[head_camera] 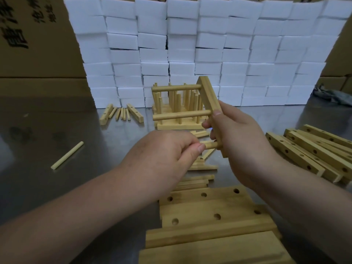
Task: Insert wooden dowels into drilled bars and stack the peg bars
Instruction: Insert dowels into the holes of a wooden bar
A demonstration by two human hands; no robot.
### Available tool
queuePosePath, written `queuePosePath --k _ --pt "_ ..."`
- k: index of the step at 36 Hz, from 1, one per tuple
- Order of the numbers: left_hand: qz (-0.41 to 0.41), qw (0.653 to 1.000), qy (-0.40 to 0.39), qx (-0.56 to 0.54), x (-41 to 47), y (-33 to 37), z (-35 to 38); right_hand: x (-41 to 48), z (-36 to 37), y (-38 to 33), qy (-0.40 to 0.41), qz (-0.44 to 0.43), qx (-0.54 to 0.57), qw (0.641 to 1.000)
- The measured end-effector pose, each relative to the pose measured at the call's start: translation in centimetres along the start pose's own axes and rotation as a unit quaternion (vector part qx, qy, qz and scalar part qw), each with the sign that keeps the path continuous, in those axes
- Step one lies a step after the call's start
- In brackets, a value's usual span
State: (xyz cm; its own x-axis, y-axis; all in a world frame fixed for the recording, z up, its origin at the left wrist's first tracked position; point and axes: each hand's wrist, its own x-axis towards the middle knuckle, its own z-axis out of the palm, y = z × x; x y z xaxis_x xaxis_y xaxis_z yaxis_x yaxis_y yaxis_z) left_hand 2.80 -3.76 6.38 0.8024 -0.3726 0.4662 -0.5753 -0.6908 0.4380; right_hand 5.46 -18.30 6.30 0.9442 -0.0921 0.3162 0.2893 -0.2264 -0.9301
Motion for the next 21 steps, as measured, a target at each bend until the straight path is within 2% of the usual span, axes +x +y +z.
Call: queuePosePath --k 5,9,12,15,17,19,21 --pt "0.004 0.999 0.044 0.026 0.4 -0.1 -0.9 0.2 -0.4 -0.7 -0.057 -0.002 -0.007 0.998" --pt "-0.015 0.996 0.083 0.007 0.4 0.0 -0.9 0.4 0.1 0.0 -0.041 0.035 0.002 0.999" --pt "-0.030 0.992 0.120 -0.030 0.3 -0.2 -1.1 0.9 -0.2 -0.1 -0.042 0.074 0.079 0.993" --pt "-0.049 0.985 0.156 -0.057 0.8 -0.9 -1.7 1.4 -0.9 -0.8 -0.031 0.074 0.138 0.987" --pt "-0.077 0.979 0.144 -0.120 1.1 -1.5 -1.8 1.8 -1.3 -1.0 -0.017 0.089 0.154 0.984" --pt "-0.089 0.961 0.118 -0.235 1.2 -1.8 -1.7 2.4 -1.7 -1.0 0.004 0.119 0.178 0.977" --pt "-0.095 0.956 0.110 -0.256 1.4 -2.2 -1.4 2.8 -2.1 -1.0 0.024 0.146 0.195 0.969"
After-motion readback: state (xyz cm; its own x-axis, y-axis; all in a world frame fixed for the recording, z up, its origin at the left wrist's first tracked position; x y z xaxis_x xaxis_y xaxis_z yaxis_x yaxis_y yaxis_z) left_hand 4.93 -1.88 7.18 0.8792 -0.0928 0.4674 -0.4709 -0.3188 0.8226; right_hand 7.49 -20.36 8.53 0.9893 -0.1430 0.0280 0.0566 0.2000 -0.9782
